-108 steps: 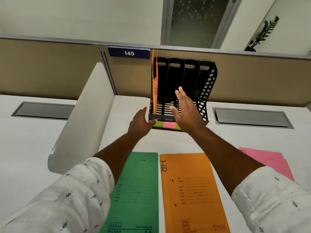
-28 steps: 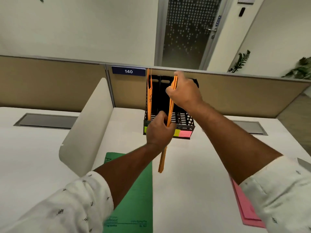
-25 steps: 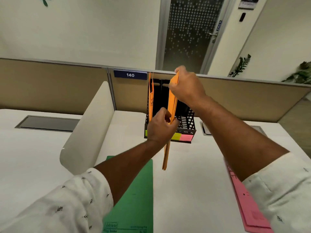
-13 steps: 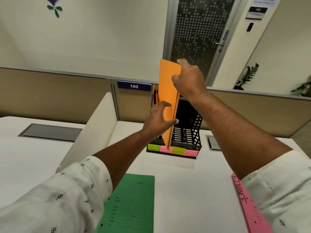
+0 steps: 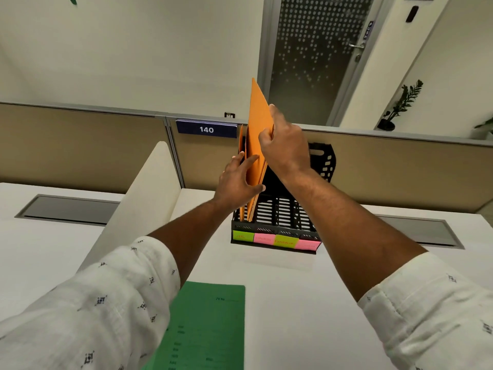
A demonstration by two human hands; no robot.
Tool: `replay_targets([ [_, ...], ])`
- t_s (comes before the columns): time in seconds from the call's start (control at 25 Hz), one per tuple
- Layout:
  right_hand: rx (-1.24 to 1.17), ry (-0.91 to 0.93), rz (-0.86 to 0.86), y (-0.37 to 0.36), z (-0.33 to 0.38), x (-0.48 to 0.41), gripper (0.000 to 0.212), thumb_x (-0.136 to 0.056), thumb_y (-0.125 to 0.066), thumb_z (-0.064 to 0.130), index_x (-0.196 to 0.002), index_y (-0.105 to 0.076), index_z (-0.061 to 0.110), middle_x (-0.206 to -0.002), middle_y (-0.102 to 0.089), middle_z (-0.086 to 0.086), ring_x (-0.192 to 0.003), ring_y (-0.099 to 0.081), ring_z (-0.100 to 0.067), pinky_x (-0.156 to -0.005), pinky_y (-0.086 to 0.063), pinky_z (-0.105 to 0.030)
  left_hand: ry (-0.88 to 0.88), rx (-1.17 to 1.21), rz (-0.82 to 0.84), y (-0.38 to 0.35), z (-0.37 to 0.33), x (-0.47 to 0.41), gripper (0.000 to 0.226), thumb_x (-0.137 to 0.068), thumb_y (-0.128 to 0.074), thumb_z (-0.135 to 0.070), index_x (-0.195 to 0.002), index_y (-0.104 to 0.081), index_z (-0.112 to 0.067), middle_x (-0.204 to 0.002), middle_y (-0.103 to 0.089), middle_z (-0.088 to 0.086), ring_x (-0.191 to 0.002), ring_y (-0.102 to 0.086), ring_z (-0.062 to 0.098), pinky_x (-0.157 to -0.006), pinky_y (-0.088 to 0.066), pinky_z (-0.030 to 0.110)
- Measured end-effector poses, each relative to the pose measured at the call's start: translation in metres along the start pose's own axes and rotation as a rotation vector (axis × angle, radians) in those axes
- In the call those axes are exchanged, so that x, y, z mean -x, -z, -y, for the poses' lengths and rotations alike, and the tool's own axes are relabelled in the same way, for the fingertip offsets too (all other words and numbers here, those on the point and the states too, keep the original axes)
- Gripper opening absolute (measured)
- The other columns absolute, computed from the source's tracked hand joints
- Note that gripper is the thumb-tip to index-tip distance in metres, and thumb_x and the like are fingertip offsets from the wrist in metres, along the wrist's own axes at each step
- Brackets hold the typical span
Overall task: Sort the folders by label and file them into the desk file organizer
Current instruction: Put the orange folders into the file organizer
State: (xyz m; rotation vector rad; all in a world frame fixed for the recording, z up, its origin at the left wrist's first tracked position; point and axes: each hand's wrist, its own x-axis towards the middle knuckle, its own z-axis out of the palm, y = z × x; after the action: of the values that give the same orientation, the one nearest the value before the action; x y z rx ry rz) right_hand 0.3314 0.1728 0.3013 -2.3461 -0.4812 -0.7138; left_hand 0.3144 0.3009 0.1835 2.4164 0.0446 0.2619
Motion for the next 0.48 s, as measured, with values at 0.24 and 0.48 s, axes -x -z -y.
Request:
replay_targets([
  [0.24, 0.024, 0.066, 0.004, -0.018, -0.011, 0.003, 0.054, -0.101, -0.05, 0.029, -0.151, -0.038, 0.013, -0.121, -0.067, -0.01, -0.101, -0.069, -0.024, -0.084, -0.06, -0.039, -0.006, 0.042, -0.008, -0.006, 0.013, -0.009, 0.09, -0.08, -0.079, -0.045, -0.153, -0.027, -0.043, -0.167, -0.012, -0.005, -0.153, -0.019, 0.031, -0.112, -0.038, 0.064],
  [0.48, 0.107, 0.059, 0.203, -0.032, -0.022, 0.021, 0.066, -0.103, -0.045, 0.038, -0.159, -0.015, 0.022, -0.166, -0.02, -0.005, -0.128, -0.057, -0.027, -0.09, -0.058, -0.038, -0.035, -0.025, -0.051, -0.01, 0.017, -0.006, 0.091, -0.087, -0.075, -0.044, -0.156, -0.015, -0.043, -0.17, -0.004, 0.003, -0.154, -0.016, 0.035, -0.114, -0.037, 0.062],
])
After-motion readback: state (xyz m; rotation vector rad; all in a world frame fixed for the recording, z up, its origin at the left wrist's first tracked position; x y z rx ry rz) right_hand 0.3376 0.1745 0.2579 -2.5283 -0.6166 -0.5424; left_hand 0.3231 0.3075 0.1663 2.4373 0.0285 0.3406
